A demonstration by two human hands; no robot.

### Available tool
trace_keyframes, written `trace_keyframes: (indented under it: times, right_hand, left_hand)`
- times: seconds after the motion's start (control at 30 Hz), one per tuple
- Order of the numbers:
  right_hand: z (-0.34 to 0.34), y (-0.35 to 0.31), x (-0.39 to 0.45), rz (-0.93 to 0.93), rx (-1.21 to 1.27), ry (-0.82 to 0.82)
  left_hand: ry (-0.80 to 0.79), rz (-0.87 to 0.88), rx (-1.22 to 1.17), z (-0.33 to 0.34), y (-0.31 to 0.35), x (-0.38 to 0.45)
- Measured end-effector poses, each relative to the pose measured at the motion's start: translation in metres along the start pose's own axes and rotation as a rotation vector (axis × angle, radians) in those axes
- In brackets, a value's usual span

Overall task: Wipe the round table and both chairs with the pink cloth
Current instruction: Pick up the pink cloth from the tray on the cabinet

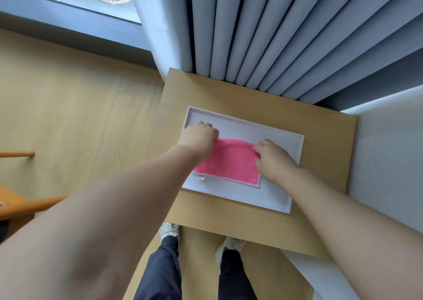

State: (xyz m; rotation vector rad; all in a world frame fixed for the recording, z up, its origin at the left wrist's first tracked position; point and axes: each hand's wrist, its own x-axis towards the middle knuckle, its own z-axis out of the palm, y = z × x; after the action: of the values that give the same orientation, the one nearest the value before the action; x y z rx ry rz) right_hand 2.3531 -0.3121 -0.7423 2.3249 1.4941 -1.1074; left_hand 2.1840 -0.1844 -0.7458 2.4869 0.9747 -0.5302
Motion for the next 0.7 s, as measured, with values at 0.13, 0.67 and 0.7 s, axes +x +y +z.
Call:
trace_keyframes:
  times: [0.13,0.67,0.7]
  right_hand:
    - [-0.004,-0.008,0.003,0.058,0.035,0.063]
    - [-0.127,-0.126,-0.067,-0.170,0.026,0.388]
    - [-0.143,-0.141,-0.077,-0.202,0.018,0.415]
  left_hand:
    - [0.032,0.102,0.003,-0.008,-0.001,-0.005]
    - [-0.070,0.083,-0.266,-0.148,-0.060,-0.119]
    - [-0.045,0.078,-0.284,-0.166,-0.065,-0.134]
